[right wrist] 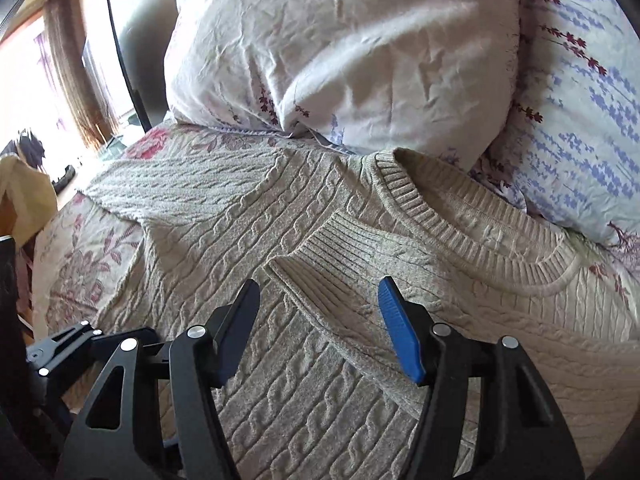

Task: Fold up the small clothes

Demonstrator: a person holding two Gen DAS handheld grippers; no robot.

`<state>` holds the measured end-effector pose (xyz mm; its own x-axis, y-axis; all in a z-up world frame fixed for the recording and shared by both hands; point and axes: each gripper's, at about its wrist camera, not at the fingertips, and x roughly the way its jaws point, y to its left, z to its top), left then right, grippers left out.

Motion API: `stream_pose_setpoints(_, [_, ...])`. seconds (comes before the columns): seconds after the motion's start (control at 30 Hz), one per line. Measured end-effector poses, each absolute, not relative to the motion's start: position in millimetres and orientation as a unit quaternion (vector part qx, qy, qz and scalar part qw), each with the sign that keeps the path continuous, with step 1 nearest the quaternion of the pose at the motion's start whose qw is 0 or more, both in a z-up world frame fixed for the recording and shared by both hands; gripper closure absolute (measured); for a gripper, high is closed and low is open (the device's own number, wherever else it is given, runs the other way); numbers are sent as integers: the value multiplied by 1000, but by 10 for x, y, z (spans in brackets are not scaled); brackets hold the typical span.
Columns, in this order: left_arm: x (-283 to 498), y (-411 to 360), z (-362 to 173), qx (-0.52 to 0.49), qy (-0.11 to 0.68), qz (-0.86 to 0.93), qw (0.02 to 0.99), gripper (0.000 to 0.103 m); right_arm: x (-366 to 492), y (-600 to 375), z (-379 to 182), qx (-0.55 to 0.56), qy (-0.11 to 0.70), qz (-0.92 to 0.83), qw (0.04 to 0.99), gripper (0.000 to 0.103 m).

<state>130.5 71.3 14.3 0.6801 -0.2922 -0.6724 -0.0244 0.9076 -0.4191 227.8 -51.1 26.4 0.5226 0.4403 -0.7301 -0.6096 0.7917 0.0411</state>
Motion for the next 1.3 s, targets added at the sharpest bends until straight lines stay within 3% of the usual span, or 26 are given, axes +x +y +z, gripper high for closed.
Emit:
stream_pose_setpoints(0.13, [1078,845,270,-163,380,-37,910,2,2297,-338,147,-159,388,302,856,59])
stream_pose_setpoints(0.27, [878,1115,362,-161,357,3,920,2,2311,-260,61,-187,381,282,860,65])
stream_pose_setpoints(0.3, [850,1199,376,-170,351,12,921,2,2322,-258,59,-189,377,277,864,75])
stream_pose_setpoints(0.33, [843,1278,391,-180,347,19,920,2,2346,-251,61,-185,376,269,867,92])
stream_pose_setpoints(0.37, [836,1350,397,-190,344,24,919,2,2378,-258,72,-178,377,263,870,95])
stream_pose_setpoints(0.67, [757,1665,391,-240,303,37,922,2,2603,-356,476,-9,356,288,889,96])
stream_pose_setpoints(0.8, [709,1694,385,-252,276,18,927,2,2654,-77,304,-27,393,291,872,95])
stream_pose_setpoints(0.9, [637,1733,410,-258,248,20,934,2,2633,-59,103,-23,438,300,847,83])
stream_pose_setpoints(1.0, [625,1792,431,-267,235,17,935,2,2556,-223,228,11,420,302,856,34])
stream_pose_setpoints(1.07, [640,1841,422,-282,239,10,929,2,2523,-369,295,47,404,312,859,33])
stream_pose_setpoints(1.23, [825,1899,340,-274,322,9,906,2,2601,-462,155,74,465,319,823,33])
stream_pose_setpoints(1.27, [822,1941,328,-280,324,9,903,2,2624,-546,162,108,477,321,811,30])
stream_pose_setpoints(1.3, [823,1994,325,-284,328,12,901,2,2642,-656,174,145,491,322,797,12])
